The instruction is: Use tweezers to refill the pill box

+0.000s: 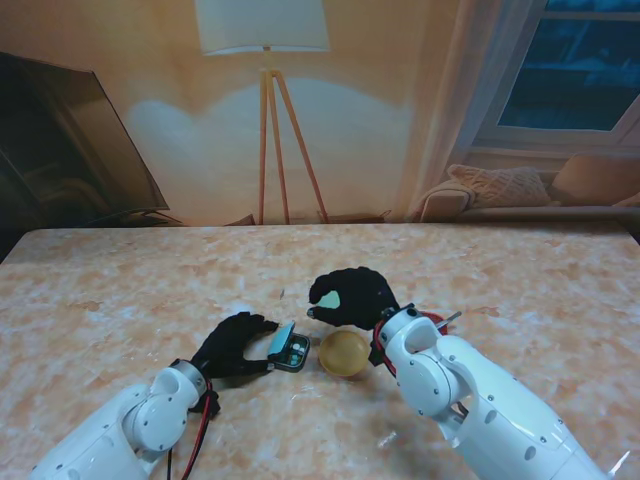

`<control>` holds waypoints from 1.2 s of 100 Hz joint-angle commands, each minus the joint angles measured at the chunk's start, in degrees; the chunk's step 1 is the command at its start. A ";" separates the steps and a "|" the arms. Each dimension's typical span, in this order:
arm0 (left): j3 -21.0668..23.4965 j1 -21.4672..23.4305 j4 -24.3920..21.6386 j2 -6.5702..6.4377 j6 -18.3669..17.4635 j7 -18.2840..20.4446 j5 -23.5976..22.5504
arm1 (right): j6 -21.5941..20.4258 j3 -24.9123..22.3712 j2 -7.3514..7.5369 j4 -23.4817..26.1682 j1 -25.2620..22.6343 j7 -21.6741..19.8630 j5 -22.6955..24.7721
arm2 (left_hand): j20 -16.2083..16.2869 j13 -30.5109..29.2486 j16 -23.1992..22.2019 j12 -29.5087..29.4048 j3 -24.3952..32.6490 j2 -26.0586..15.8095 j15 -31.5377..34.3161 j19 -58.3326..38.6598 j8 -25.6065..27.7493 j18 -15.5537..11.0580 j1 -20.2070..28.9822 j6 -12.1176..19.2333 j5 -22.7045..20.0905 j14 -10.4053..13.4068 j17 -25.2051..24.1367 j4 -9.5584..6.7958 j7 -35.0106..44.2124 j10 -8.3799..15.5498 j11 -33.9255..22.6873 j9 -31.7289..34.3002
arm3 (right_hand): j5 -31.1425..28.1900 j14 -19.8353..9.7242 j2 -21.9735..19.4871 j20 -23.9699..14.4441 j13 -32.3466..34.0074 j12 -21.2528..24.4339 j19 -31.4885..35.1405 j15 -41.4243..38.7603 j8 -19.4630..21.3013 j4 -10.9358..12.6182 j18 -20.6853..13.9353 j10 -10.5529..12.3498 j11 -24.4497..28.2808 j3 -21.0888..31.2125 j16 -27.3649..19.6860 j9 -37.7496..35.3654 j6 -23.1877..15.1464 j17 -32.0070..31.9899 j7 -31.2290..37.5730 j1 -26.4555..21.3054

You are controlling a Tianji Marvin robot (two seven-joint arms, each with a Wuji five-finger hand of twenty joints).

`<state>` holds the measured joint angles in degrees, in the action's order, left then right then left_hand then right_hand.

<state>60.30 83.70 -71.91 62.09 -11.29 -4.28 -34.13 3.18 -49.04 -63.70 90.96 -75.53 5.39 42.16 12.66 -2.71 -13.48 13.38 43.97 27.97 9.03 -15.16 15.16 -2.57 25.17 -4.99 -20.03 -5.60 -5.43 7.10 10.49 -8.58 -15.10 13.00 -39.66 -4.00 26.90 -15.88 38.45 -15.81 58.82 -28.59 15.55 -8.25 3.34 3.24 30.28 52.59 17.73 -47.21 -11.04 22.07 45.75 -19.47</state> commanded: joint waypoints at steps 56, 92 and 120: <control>-1.84 0.67 2.69 0.91 0.22 2.11 0.35 | 1.23 9.53 -3.90 -5.34 3.01 1.89 -7.87 | 1.95 -3.35 -0.64 1.08 0.18 0.72 4.58 -11.77 0.37 3.62 -0.35 0.77 -1.11 -2.41 6.90 0.42 0.87 0.19 -1.83 1.36 | -6.22 -4.13 -0.10 -2.51 7.56 -2.59 5.41 -7.30 -8.14 -3.85 -6.34 3.86 4.77 1.93 4.27 -10.33 -7.18 5.37 14.54 -9.01; -1.76 0.70 3.09 0.98 0.06 1.76 0.38 | 2.02 13.33 -6.20 -10.50 4.93 3.79 -12.58 | 1.96 -3.34 -0.68 1.08 0.15 0.77 4.63 -11.80 0.40 3.65 -0.29 0.55 -1.50 -2.56 6.86 0.37 0.86 0.07 -1.83 1.41 | -6.49 -4.07 -0.03 -2.42 7.92 -2.48 5.44 -7.50 -8.38 -3.84 -6.31 3.60 4.78 1.96 4.27 -10.66 -7.03 5.62 14.64 -8.89; -1.99 0.53 3.54 1.12 -0.15 1.27 0.59 | 2.21 12.67 -6.32 -12.37 4.10 3.77 -14.23 | 1.99 -3.38 -0.71 1.10 0.21 0.70 4.67 -11.88 0.38 3.68 -0.29 0.12 -1.67 -2.55 6.87 0.40 0.74 -0.01 -1.86 1.46 | -6.68 -3.86 -0.06 -2.65 8.06 -2.53 6.01 -8.01 -8.43 -3.84 -6.20 3.17 5.02 1.93 4.46 -10.90 -6.79 5.37 14.66 -9.00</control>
<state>59.60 82.84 -70.97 62.42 -11.62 -4.87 -33.51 5.23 -36.36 -69.86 79.33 -70.44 10.00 28.13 12.61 -2.68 -13.48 13.68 43.97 27.97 9.27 -15.41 15.27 -2.39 25.17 -5.06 -20.80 -5.73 -5.52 7.10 11.10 -8.57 -15.30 13.14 -45.15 -6.34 27.04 -17.63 45.62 -17.10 63.29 -36.10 7.51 -10.97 -1.07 6.16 34.51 53.29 20.58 -56.01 -16.60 27.46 59.23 -27.68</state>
